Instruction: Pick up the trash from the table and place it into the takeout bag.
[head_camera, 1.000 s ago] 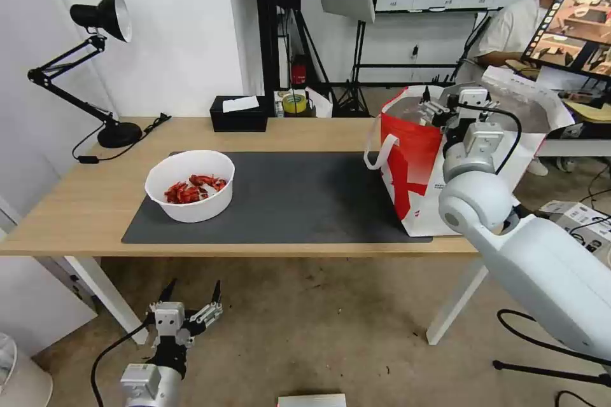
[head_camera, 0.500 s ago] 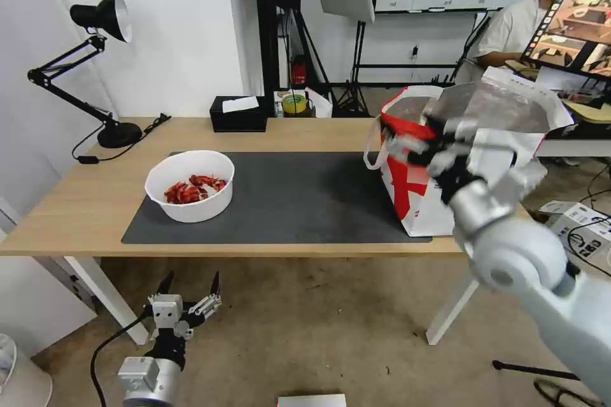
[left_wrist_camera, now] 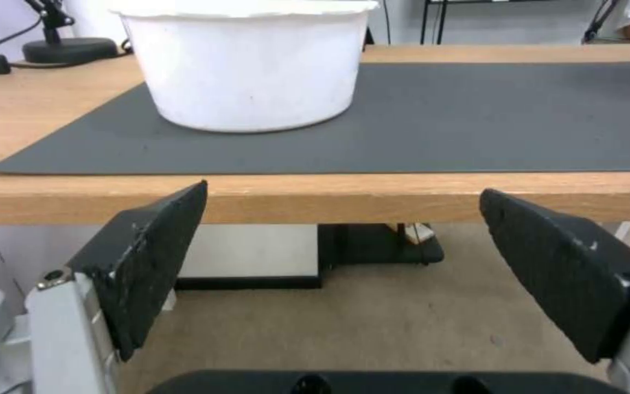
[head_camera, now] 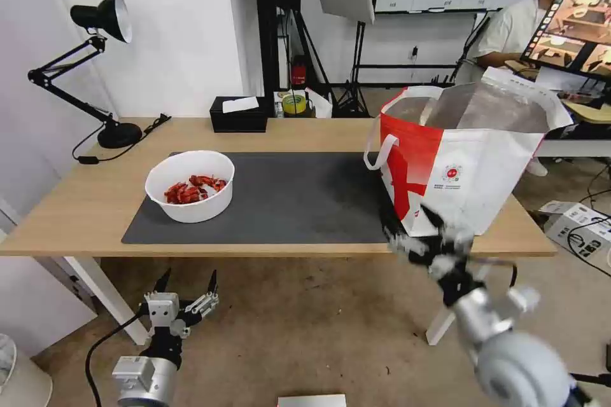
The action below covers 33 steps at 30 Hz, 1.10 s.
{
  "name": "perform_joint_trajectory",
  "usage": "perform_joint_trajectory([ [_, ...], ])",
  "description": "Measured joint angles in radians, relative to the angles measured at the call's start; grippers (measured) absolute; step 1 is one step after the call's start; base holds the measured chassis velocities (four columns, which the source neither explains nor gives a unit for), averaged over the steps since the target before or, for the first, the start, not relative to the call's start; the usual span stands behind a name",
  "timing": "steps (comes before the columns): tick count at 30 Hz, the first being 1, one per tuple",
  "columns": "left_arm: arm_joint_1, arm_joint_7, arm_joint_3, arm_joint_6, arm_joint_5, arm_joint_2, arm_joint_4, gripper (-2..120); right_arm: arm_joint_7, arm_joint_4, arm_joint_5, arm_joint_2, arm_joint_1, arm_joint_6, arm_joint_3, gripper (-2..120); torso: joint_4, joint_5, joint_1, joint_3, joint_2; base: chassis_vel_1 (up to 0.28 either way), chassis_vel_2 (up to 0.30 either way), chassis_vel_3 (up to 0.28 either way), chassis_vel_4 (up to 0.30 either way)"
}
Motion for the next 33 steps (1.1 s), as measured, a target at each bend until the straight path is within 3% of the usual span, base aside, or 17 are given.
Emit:
perform_joint_trajectory([
  [6, 0.015, -0.001, 0.007, -0.001, 0.0, -0.002, -0.01, 100, 0.034, -0.059, -0.059, 0.066, -0.033, 0.033, -0.062, 100, 0.0002, 0.0, 0.0, 0.0, 0.0, 0.0, 0.0, 0.0, 0.0],
  [19, 0.021, -0.001, -0.003, -0.002, 0.003, -0.003, -0.019, 100, 0.059, -0.076, -0.094, 0.078, -0.029, 0.033, -0.094, 100, 0.0003, -0.0001, 0.0, 0.0, 0.0, 0.0, 0.0, 0.0, 0.0],
  [23, -0.008, -0.008, -0.04, 0.012, -0.028, 0.031, -0.045, 100, 0.06, -0.076, -0.094, 0.077, -0.027, 0.031, -0.094, 100, 0.0003, 0.0001, 0.0, 0.0, 0.0, 0.0, 0.0, 0.0, 0.0],
  [26, -0.075, -0.029, -0.081, 0.06, -0.123, 0.13, -0.069, 100, 0.06, -0.076, -0.093, 0.076, -0.026, 0.03, -0.095, 100, 0.0002, 0.0, 0.0, 0.0, 0.0, 0.0, 0.0, 0.0, 0.0],
  [28, -0.096, -0.035, -0.089, 0.072, -0.155, 0.163, -0.072, 100, 0.06, -0.076, -0.093, 0.076, -0.025, 0.03, -0.095, 100, 0.0002, 0.0, 0.0, 0.0, 0.0, 0.0, 0.0, 0.0, 0.0],
  [30, -0.175, -0.064, -0.102, 0.114, -0.264, 0.255, -0.073, 100, 0.06, -0.075, -0.092, 0.076, -0.025, 0.029, -0.095, 100, 0.0002, 0.0, 0.0, 0.0, 0.0, 0.0, 0.0, 0.0, 0.0],
  [31, -0.175, -0.064, -0.102, 0.114, -0.264, 0.255, -0.073, 100, 0.06, -0.075, -0.092, 0.076, -0.025, 0.029, -0.095, 100, 0.0002, 0.0, 0.0, 0.0, 0.0, 0.0, 0.0, 0.0, 0.0],
  [33, -0.267, -0.1, -0.097, 0.182, -0.384, 0.332, -0.065, 100, 0.06, -0.075, -0.092, 0.076, -0.024, 0.029, -0.095, 100, 0.0002, 0.0, 0.0, 0.0, 0.0, 0.0, 0.0, 0.0, 0.0],
])
